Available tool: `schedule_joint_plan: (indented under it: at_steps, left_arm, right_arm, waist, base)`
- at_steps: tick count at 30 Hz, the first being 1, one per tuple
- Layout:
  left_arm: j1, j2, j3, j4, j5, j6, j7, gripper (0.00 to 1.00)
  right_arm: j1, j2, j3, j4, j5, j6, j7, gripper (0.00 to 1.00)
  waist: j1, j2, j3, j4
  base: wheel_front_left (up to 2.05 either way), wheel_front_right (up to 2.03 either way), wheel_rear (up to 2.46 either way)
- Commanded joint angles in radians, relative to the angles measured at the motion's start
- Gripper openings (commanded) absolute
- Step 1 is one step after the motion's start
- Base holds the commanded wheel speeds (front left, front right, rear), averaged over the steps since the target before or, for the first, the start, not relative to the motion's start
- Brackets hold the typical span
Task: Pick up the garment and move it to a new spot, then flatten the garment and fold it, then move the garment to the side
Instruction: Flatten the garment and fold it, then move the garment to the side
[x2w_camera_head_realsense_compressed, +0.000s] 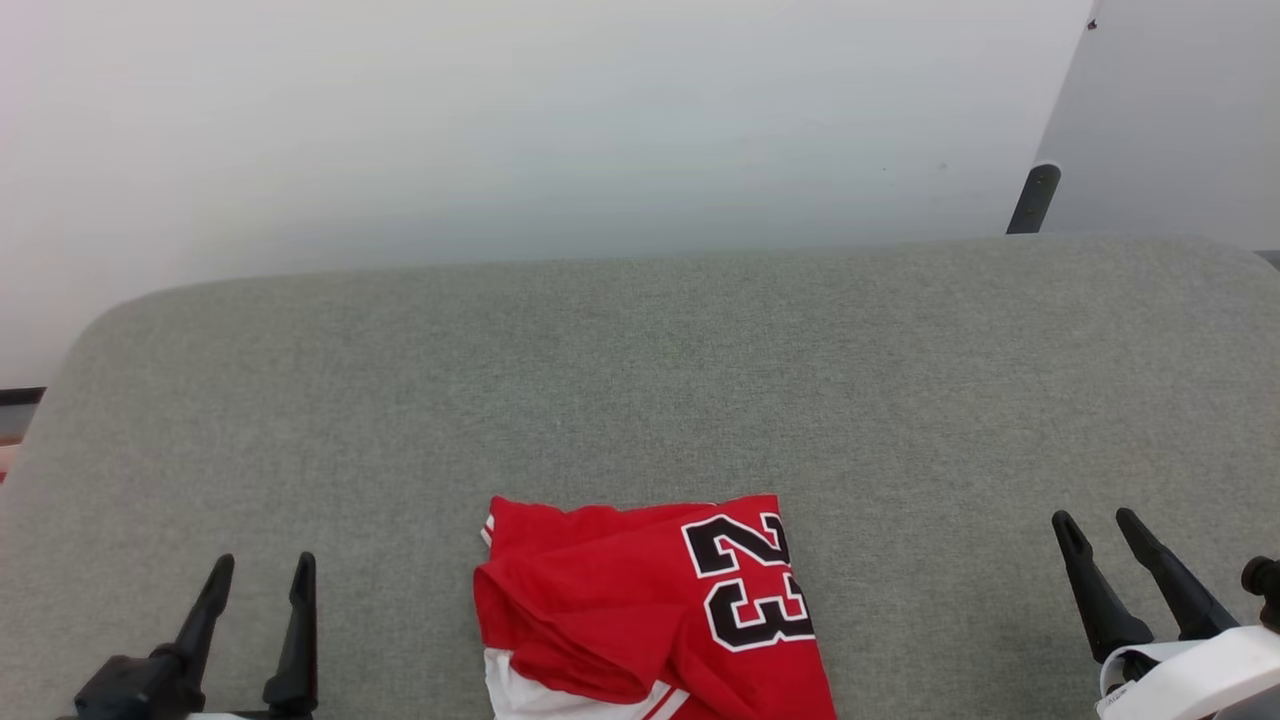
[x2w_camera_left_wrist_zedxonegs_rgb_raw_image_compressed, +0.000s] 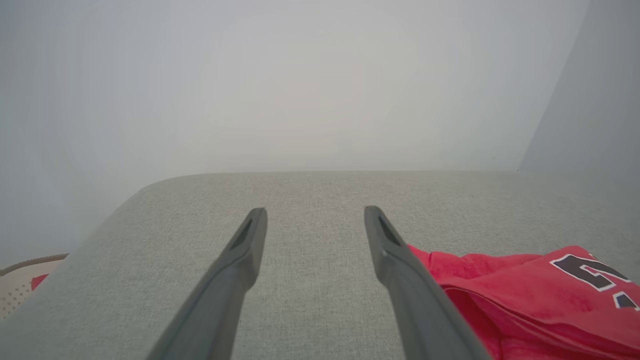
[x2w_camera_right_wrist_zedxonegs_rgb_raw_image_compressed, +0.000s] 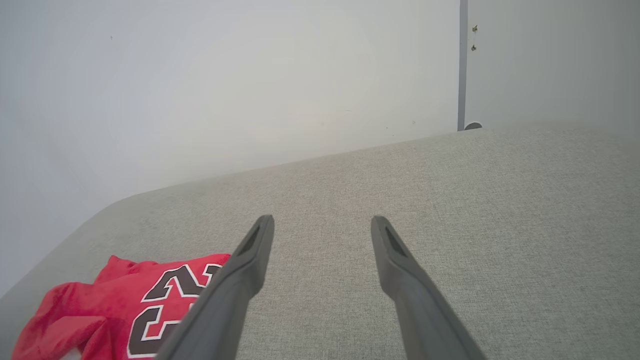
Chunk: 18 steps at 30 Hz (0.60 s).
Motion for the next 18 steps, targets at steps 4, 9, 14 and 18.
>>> schedule_joint_plan:
  at_steps: [4,9,14,18]
  left_arm:
    - [0.016,-0.005,0.011,-0.008,0.015,-0.003,-0.004,1.00]
    - [0.018,-0.013,0.019,-0.013,0.028,-0.003,-0.004,1.00]
    - [0.022,-0.017,0.022,-0.018,0.029,-0.003,-0.004,1.00]
    - [0.023,-0.018,0.022,-0.019,0.033,-0.003,-0.004,1.00]
  right_arm:
    - [0.016,0.002,-0.005,0.007,0.012,-0.001,-0.011,1.00]
    - [0.020,0.004,-0.011,0.009,0.012,-0.001,-0.016,1.00]
    - [0.030,0.005,-0.014,0.006,0.007,-0.001,-0.014,1.00]
    - [0.033,0.008,-0.010,0.002,0.003,-0.001,-0.007,1.00]
  waist:
    - [0.0000,0.0000,-0.009,0.006]
    - [0.0000,0.0000,-0.014,0.009]
    - [0.0000,0.0000,-0.019,0.014]
    - [0.0000,0.0000,-0.020,0.019]
  base:
    - [0.00,0.00,0.00]
    - [0.00,0.00,0.00]
    - [0.00,0.00,0.00]
    - [0.00,0.00,0.00]
